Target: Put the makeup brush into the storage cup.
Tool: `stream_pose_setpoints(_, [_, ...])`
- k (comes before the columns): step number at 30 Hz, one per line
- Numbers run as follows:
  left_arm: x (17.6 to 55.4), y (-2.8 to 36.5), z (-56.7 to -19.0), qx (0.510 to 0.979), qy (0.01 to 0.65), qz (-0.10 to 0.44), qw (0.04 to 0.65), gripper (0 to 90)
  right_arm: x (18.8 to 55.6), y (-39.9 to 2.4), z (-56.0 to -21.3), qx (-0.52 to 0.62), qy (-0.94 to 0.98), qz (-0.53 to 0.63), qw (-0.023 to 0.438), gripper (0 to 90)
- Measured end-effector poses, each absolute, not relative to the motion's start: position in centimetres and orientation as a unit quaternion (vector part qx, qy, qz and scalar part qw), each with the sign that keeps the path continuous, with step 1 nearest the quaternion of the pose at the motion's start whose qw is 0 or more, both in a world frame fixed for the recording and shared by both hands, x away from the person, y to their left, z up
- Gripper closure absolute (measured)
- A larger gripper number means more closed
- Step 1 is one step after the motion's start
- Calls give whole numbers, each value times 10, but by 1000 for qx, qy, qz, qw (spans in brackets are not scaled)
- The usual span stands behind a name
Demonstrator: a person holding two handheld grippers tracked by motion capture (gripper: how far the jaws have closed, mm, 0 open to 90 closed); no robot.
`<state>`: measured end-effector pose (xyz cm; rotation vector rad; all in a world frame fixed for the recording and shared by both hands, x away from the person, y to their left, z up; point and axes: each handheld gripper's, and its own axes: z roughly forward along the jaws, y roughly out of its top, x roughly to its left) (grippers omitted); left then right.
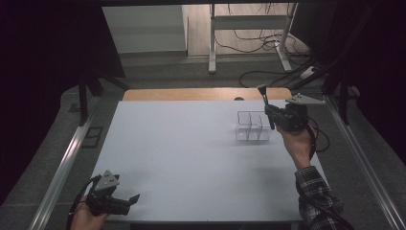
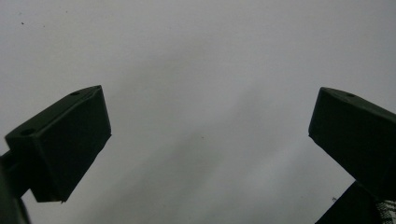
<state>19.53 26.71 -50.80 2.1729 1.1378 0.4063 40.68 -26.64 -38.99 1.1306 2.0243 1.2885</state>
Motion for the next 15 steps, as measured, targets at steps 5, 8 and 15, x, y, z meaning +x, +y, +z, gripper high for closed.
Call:
stream_pose_setpoints(5, [195,267,-508,826,435,155,323,0,412,-269,-389,418,733,478,245,784])
stream_pose_setpoints(8, [195,267,-508,826,435,155,323,0,416,-269,-389,420,729,481,247,783])
stream_pose_setpoints(15, [195,268,-508,826,436,155,323,0,422,-269,-388,418,728,479,256,783])
